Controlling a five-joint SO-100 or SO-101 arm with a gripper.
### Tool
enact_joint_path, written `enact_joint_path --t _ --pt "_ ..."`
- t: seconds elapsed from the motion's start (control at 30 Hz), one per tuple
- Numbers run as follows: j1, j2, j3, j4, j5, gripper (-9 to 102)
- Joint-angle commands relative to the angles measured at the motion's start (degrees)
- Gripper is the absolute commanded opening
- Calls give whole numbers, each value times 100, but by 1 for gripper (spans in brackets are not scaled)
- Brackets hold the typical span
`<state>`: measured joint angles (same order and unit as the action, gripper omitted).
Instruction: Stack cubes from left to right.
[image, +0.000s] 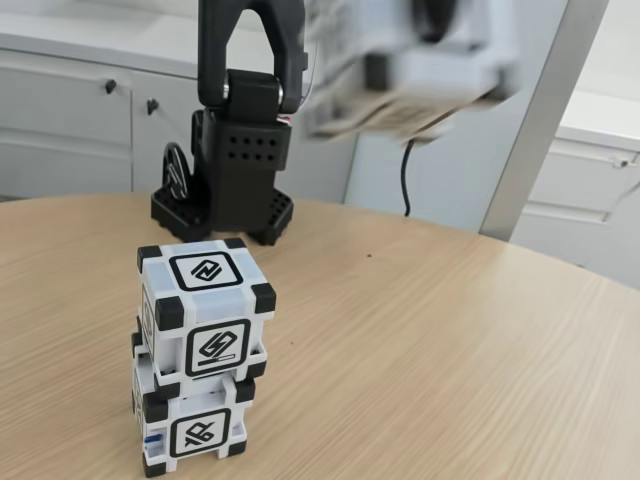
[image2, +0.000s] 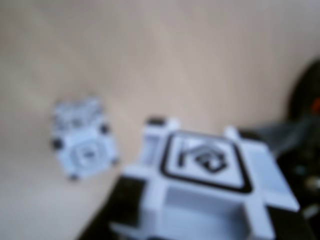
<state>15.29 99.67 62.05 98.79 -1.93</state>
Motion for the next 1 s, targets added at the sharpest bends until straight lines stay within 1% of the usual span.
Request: enact_joint_path --t 0.0,0.2,0.37,0.63,0.97 --pt "492 -369 -290 44 -246 19" --pt "984 -896 -281 44 -756 19" --pt "1072 -800 -202 44 -844 19" --pt "1081 -782 747 44 -1002 18" --pt "1072 536 1749 44 -1099 18"
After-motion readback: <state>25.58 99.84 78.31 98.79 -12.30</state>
